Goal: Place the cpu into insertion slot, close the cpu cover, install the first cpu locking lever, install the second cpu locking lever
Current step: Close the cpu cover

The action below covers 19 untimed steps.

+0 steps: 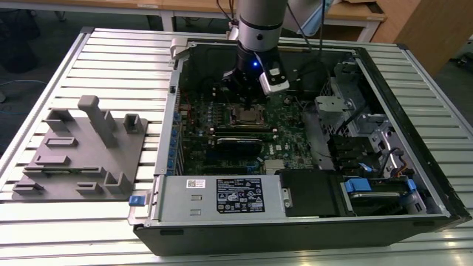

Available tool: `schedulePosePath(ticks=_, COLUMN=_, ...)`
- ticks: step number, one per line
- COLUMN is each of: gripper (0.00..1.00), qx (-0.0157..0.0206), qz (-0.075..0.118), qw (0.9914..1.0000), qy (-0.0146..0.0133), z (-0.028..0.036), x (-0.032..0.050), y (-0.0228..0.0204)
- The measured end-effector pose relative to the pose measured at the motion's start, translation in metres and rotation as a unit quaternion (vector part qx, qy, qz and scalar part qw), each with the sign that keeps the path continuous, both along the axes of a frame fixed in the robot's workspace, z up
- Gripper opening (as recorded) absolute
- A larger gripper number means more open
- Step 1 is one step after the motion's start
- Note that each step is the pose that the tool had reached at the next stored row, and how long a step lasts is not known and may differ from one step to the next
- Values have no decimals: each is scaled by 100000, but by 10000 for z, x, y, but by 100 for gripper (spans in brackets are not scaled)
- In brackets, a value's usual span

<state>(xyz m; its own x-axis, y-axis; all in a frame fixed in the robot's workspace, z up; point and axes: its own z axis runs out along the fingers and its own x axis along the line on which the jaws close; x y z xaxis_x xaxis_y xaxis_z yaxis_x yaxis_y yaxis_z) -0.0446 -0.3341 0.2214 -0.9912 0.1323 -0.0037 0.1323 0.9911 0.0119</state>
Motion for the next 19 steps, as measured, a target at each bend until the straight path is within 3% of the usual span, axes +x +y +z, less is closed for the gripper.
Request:
schedulePosePath(ticks=3, gripper=10, qx=10, qz=134, qw=100000, qy=-3, z=-16, x=-42, y=1)
schedulePosePath(ticks=15, gripper=10, qx=-2, qz=142, qw=100000, qy=0, z=-20, x=-43, y=0)
schedulePosePath(ticks=16, gripper=10, qx=-1, qz=140, qw=100000, qy=0, z=-30, x=-132, y=0)
schedulePosePath(ticks=19, gripper=10, qx=4, qz=140, qw=100000, qy=-3, z=-32, x=-152, y=0)
